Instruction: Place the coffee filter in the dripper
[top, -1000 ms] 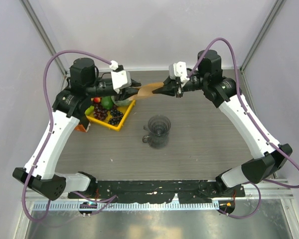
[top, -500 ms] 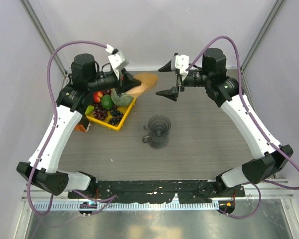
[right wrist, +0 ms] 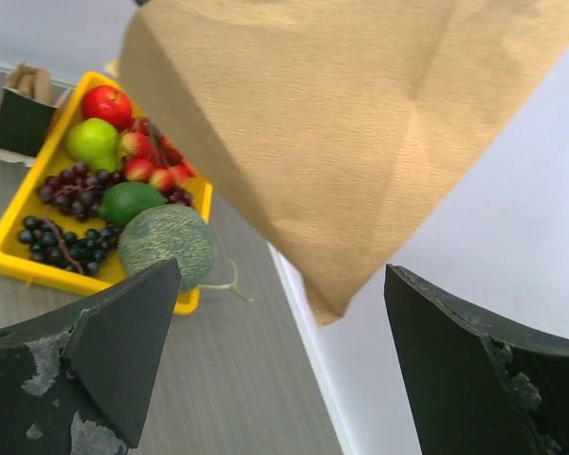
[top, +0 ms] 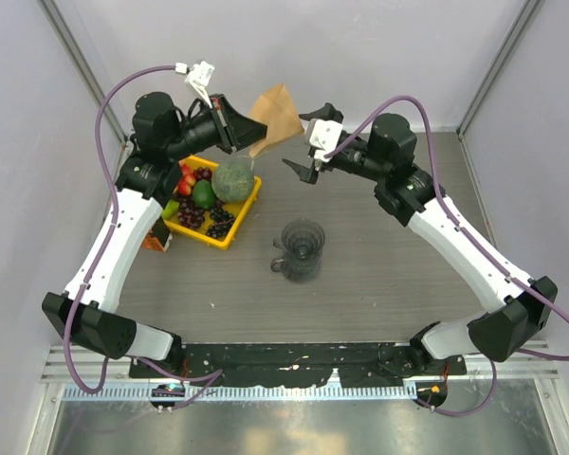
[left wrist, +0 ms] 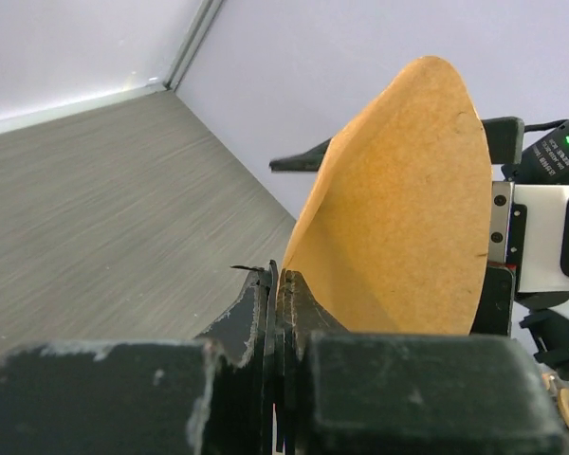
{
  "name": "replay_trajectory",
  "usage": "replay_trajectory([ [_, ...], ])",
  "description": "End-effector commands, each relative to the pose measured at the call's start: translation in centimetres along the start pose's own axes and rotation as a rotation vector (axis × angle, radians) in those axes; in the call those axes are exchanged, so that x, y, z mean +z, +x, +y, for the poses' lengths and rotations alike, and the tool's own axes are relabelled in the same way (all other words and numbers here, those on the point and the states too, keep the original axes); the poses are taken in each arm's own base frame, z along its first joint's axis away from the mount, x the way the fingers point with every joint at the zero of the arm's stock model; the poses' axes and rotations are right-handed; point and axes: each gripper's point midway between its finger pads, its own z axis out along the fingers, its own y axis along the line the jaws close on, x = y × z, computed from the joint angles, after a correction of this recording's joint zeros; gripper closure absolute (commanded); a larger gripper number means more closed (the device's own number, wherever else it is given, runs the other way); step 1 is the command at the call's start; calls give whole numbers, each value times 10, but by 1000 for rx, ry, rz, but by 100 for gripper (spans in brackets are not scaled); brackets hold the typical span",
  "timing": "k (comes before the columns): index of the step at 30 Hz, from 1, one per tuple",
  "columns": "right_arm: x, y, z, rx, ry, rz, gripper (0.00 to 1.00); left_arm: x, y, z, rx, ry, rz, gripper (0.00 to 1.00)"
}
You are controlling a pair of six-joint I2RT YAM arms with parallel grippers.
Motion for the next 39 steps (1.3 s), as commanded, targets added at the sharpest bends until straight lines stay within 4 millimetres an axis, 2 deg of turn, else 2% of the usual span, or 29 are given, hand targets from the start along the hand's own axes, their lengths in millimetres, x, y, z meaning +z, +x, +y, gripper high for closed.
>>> replay_trajectory([
  [1, -2, -31, -42, -101, 142, -69, 5, -2, -13, -13, -41, 29, -53, 100],
  [6, 1, -47, -42, -114, 100, -121, 4, -1, -6, -12, -12, 20, -19, 100],
  [11, 2, -45, -29, -104, 27, -113, 0, -3, 2, -14, 64, 7, 4, 100],
  [15, -1, -45, -24, -107, 10, -108, 15, -4, 5, -11, 76, -9, 2, 100],
  [18, -2, -43, -21, -111, -1, -101, 32, -5, 4, -11, 80, -11, -3, 100],
  [20, -3, -43, -19, -118, -8, -102, 36, -5, 4, -12, 85, -8, -4, 100],
  [27, -7, -37, -11, -128, -25, -91, 45, -8, 7, -12, 159, -2, 1, 100],
  [35, -7, -37, -15, -136, -10, -87, 53, -7, 9, -12, 152, 9, 11, 100],
  [39, -7, -37, -15, -134, -14, -90, 55, -8, 9, -14, 156, 13, 14, 92],
])
